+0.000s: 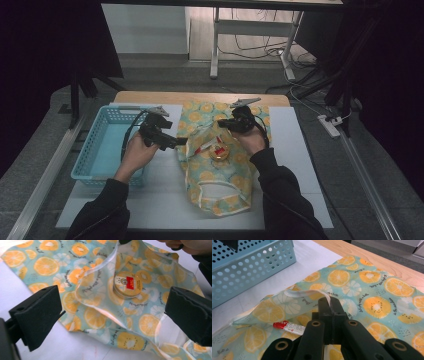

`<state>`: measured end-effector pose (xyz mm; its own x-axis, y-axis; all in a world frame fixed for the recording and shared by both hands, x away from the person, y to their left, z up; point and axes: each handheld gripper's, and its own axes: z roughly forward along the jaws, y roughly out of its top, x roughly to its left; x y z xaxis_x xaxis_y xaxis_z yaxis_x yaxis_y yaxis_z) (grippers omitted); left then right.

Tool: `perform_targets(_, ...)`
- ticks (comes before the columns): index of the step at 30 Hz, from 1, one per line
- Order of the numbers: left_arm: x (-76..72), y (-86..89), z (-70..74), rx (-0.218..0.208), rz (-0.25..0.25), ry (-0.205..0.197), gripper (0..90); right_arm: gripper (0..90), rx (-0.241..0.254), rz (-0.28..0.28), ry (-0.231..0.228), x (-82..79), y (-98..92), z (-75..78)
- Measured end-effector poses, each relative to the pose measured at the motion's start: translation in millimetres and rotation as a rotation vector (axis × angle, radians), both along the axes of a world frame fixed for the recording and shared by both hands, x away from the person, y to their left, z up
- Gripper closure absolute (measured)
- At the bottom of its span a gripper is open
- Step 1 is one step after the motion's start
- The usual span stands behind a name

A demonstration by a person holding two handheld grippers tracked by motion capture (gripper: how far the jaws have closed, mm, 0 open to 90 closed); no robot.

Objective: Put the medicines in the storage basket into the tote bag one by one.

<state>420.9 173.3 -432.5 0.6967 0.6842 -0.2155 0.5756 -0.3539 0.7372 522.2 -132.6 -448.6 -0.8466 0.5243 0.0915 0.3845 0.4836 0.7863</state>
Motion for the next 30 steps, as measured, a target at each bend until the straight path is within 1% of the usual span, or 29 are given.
perform_targets(1, -0.4, 2.5, 0.1, -0.004, 0.006, -0.005, 0.5, 90.0, 0.0, 0.0, 0.001, 0.0, -0.2, -0.1)
perform_targets(4, -1.1, 10.1, 1.1, 0.003, 0.027, -0.006, 0.0, 90.0, 0.0, -0.001, 0.001, 0.1, -0.8, -0.6)
perform_targets(8, -2.1, 20.8, 2.9, 0.059, 0.065, -0.026, 0.2, 90.0, 0.0, -0.002, 0.001, 0.0, -1.7, -0.9)
perform_targets(13, 0.8, 41.4, 1.6, 0.047, 0.1, -0.028, 0.4, 90.0, 0.0, -0.004, 0.0, 0.0, -2.8, -1.1)
perform_targets(14, 1.6, 45.5, 0.8, 0.05, 0.112, -0.026, 0.4, 90.0, -0.001, -0.004, 0.0, 0.1, -3.1, -1.1)
perform_targets(16, 3.0, 53.3, -0.8, 0.076, 0.134, -0.027, 0.4, 90.0, 0.0, -0.005, 0.0, 0.3, -3.4, -1.0)
perform_targets(17, 3.7, 56.8, -1.9, 0.082, 0.148, -0.027, 0.3, 90.0, -0.001, -0.005, 0.0, 0.3, -3.4, -1.1)
perform_targets(21, 6.2, 70.8, -5.3, 0.086, 0.198, -0.026, 0.0, 90.0, -0.002, -0.003, 0.001, 0.0, -2.7, -1.6)
perform_targets(25, 9.3, 83.7, -9.2, 0.093, 0.233, -0.017, 0.0, 90.0, -0.003, -0.001, 0.001, -0.4, -1.6, -2.2)
perform_targets(26, 10.5, 86.2, -10.5, 0.1, 0.24, -0.011, 0.0, 90.0, -0.003, 0.0, 0.001, -0.5, -1.5, -2.2)
perform_targets(29, 14.4, 91.9, -14.4, 0.137, 0.266, 0.005, 0.0, 90.0, -0.003, 0.0, 0.002, -0.7, -0.8, -2.4)
perform_targets(30, 15.8, 93.7, -15.8, 0.138, 0.277, 0.013, 0.0, 90.0, -0.003, 0.001, 0.002, -0.8, -0.7, -2.4)
